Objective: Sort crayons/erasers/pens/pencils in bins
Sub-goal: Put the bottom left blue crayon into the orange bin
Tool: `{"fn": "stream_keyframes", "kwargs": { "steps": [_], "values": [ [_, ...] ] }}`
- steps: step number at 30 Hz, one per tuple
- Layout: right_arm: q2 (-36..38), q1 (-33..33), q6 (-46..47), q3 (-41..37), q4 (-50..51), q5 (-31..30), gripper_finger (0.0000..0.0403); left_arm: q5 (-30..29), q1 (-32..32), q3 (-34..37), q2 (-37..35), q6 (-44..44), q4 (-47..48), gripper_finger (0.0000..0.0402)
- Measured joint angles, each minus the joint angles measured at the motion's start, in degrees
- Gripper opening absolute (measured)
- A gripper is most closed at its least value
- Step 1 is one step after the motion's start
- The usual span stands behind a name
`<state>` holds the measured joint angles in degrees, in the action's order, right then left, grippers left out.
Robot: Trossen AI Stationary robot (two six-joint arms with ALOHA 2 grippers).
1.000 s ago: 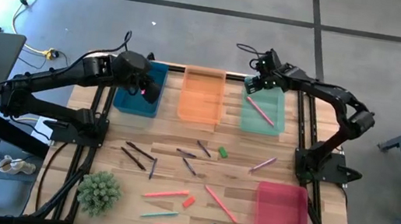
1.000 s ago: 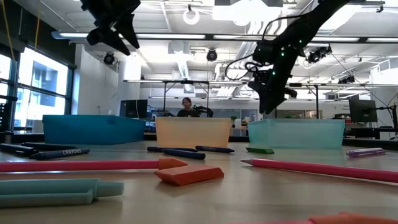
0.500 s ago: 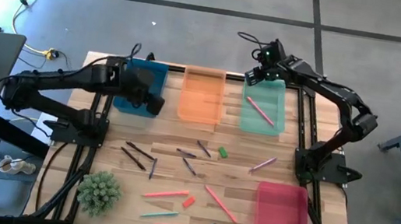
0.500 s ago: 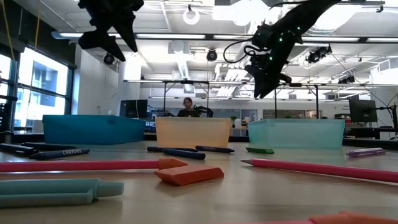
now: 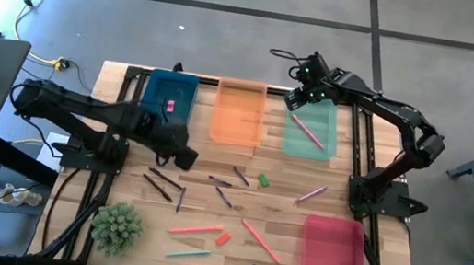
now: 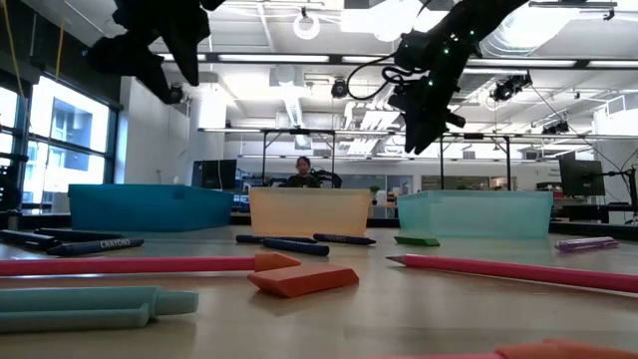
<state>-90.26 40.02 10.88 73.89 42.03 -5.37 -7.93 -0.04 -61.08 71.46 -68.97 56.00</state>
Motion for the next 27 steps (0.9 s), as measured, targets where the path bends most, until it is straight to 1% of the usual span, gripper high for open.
{"fn": "stream_keyframes", "kwargs": {
  "steps": [4,13,22,27],
  "values": [
    [0.02,-1.83,2.12,0.00,0.66,0.01,0.0123,1.03,-4.66,0.00,3.30,-4.51,-0.07,0.0202],
    [0.02,-5.51,2.16,0.00,2.34,0.00,0.0123,1.86,-13.07,0.00,11.09,-13.40,-0.36,0.0202],
    [0.01,-8.03,2.15,0.00,3.72,-0.03,0.0123,1.73,-16.67,0.00,17.43,-20.28,-0.82,0.0202],
    [0.02,-9.04,1.70,0.00,4.35,-0.93,0.0123,1.63,-17.39,0.00,19.93,-22.77,-4.02,0.0202]
  ]
}}
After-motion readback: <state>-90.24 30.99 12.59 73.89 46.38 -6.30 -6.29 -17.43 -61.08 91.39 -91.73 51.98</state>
